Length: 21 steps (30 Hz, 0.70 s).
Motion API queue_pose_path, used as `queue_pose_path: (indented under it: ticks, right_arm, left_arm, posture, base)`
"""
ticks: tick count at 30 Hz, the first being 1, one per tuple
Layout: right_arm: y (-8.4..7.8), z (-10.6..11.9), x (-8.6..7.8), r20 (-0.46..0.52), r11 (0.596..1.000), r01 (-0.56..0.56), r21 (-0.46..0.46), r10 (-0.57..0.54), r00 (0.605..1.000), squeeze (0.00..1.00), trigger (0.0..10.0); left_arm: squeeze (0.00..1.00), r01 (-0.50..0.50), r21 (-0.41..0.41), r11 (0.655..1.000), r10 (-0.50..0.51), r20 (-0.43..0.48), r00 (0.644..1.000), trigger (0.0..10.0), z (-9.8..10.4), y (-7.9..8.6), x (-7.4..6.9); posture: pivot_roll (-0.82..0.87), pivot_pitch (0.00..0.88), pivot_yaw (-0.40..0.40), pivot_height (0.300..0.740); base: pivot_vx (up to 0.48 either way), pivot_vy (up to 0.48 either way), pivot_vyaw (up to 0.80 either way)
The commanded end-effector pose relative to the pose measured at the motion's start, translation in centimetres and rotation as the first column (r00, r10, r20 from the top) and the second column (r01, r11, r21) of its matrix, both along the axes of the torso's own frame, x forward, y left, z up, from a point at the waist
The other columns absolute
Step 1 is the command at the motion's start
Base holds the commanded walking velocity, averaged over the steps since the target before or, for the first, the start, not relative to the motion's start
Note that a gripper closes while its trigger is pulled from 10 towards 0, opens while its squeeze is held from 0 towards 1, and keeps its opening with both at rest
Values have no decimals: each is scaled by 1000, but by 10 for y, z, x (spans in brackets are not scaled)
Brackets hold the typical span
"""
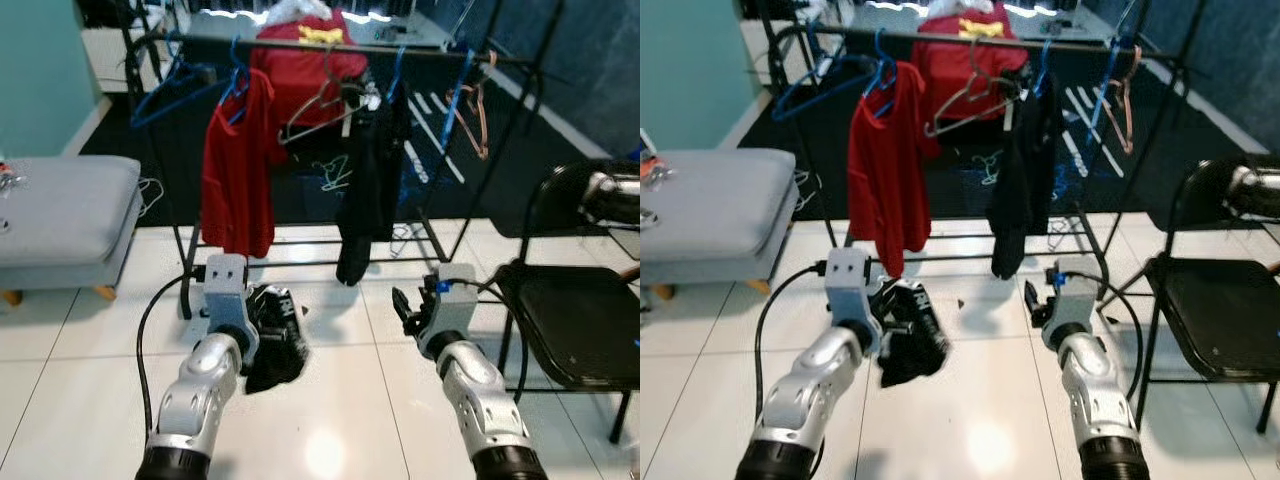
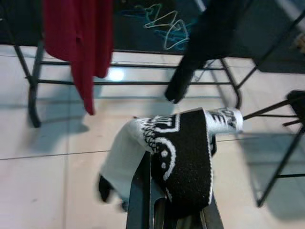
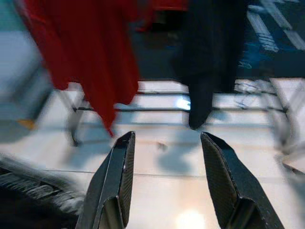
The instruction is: Hang hanger
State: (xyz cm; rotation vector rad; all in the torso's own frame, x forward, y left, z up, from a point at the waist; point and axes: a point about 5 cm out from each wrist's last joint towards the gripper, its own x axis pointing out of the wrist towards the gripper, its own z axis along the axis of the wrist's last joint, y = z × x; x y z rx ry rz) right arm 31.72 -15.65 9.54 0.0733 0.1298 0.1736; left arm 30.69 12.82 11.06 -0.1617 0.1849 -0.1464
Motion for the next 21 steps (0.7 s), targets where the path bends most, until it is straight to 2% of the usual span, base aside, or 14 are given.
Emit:
queue_pose_path:
  ticks: [1, 12, 21]
  right_arm:
    - [-9, -5, -3, -16, 1000, 26, -2, -26, 1000, 0, 10000]
    - [-7, -4, -2, -14, 1000, 15, -3, -15, 1000, 0, 10000]
    - [-6, 4, 2, 26, 1000, 12, 3, -12, 1000, 0, 10000]
  left_arm:
    - [0, 15, -10, 1000, -15, 10, 1000, 10000, 1, -5, 0]
    - [0, 6, -15, 1000, -5, 14, 1000, 10000, 1, -3, 0]
    - [0, 0, -10, 1000, 0, 30, 1000, 10000, 5, 0, 2]
  posture:
    - [-118, 63, -57, 740]
    - [-115, 60, -60, 740]
    - [-116, 49, -56, 740]
  base:
    - [360, 0, 0]
    - [360, 0, 0]
    - [382, 0, 0]
